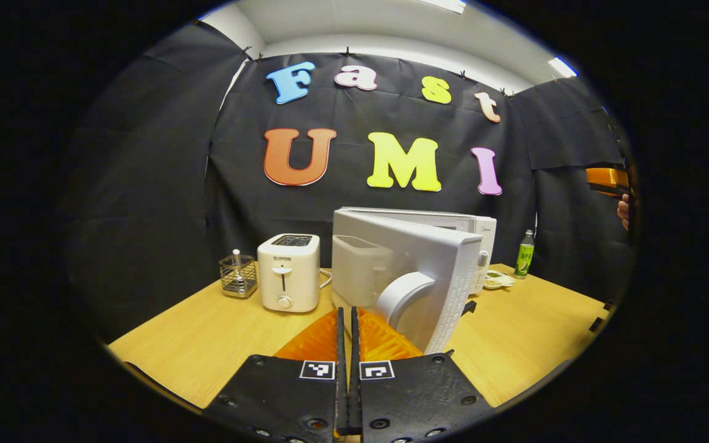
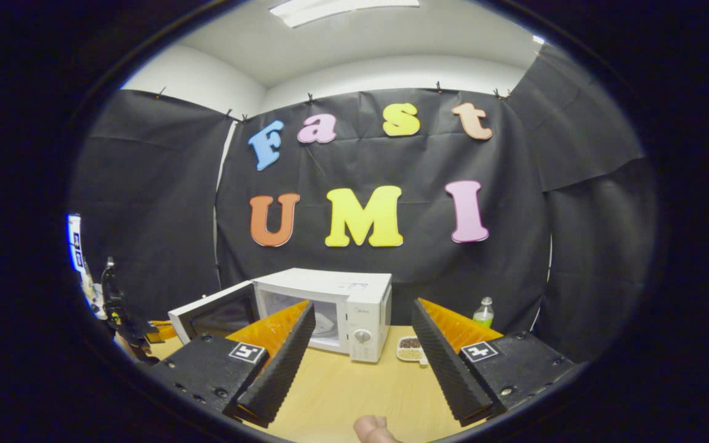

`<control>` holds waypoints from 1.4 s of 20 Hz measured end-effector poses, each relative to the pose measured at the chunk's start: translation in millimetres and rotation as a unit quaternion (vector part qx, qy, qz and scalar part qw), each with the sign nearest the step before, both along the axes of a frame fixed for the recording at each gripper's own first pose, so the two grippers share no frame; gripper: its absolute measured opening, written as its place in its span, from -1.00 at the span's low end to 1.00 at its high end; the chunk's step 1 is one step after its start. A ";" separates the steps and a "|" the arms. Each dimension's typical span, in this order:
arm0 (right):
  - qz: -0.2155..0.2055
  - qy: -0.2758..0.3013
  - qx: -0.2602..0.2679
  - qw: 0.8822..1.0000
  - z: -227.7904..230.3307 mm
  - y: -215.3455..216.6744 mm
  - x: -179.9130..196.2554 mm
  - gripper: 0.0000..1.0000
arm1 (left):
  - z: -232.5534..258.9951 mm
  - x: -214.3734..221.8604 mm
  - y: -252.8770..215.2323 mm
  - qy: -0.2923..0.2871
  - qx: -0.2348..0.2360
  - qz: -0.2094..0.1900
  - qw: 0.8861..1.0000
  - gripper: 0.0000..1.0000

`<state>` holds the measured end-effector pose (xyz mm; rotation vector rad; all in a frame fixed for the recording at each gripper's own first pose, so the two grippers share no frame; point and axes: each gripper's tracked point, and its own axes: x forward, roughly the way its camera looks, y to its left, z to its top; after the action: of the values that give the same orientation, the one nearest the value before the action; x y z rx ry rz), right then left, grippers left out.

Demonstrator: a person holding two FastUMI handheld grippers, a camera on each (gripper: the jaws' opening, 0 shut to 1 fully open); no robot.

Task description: Open the microwave oven with the left hand, put the food in, and close the microwave oven.

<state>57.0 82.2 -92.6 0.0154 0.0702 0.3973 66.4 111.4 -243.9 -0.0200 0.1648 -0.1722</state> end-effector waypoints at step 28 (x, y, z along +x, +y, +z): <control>-0.057 0.017 0.035 0.998 -37.7 -94.9 28.8 1.00 | -11.2 145.8 -195.1 0.006 0.010 -0.103 0.995 -0.99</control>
<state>85.8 -12.6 -130.4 0.0955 0.0886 0.2852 212.2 -83.7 -255.2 0.0164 0.1808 -0.3768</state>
